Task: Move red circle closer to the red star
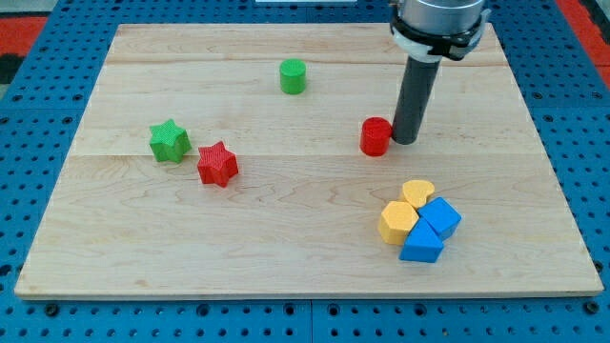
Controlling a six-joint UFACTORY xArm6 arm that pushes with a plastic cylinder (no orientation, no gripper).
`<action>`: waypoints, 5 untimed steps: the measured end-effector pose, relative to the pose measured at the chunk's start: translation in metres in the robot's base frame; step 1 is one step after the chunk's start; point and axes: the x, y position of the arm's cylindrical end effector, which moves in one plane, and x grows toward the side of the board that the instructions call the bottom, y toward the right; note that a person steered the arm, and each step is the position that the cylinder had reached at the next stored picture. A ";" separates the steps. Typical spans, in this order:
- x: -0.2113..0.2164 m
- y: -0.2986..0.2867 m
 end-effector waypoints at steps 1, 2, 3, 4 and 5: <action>0.000 -0.023; 0.000 -0.049; 0.000 -0.076; 0.000 -0.101; 0.000 -0.139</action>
